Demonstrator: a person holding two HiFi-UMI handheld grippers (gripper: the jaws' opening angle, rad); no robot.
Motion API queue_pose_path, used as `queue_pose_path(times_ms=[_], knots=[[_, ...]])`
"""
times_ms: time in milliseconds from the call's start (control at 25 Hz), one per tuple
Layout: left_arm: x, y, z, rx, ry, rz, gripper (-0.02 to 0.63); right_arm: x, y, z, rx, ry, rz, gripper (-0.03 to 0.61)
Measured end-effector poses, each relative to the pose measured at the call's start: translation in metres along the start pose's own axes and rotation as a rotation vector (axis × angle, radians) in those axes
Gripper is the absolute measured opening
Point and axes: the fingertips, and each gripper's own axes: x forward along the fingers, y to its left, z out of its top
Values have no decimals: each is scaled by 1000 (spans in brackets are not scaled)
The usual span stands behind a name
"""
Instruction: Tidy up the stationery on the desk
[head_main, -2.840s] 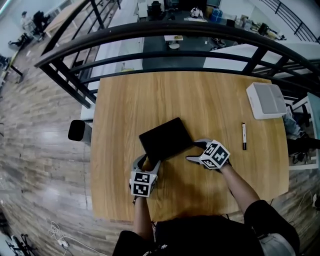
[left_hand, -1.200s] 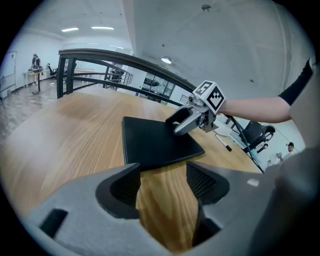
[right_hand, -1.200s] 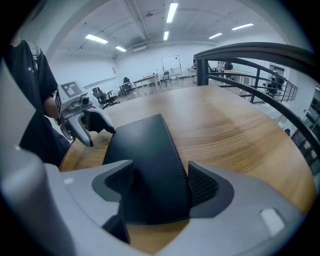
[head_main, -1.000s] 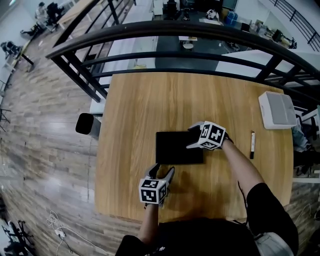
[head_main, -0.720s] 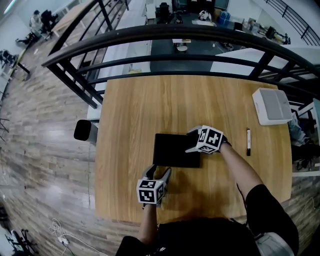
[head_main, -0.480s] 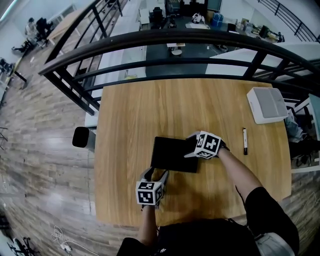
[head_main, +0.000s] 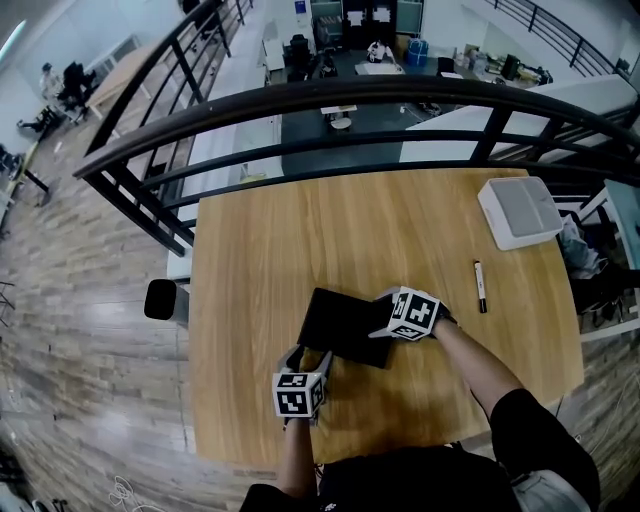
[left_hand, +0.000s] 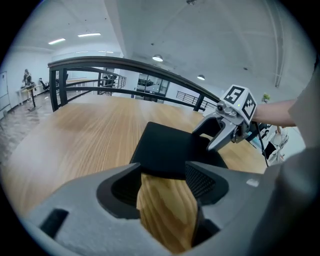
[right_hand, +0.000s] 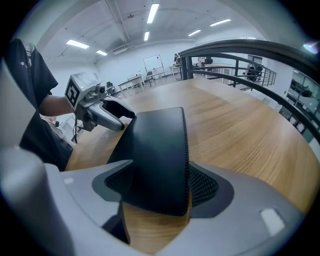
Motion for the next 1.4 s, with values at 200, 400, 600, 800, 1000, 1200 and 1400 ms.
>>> queue_pose_path(times_ms=[200,400,600,800,1000,1200,1400], knots=[[0,-1,1,-3,-2,-12,273,-2,13,-10,27,-3,-6,344],[3,-4,5,15,2,-13,273,-8,24,-20,42,-5,-5,348],[6,-4,3,33,8,-7,265,-8,37,-31,65,-9,-2,350],[10,-9,8,40,-1,-20,261,-12,45,-38,74,-16,-11,351],[12,-10,10,39,0,-27,261,-13,54,-43,88,-14,-19,354],[14,-14,12,48,-2,-33,261,-16,63,-50,90,-4,-19,356],[18,-18,15,58,0,-43,261,-21,73,-57,91,12,-22,355]])
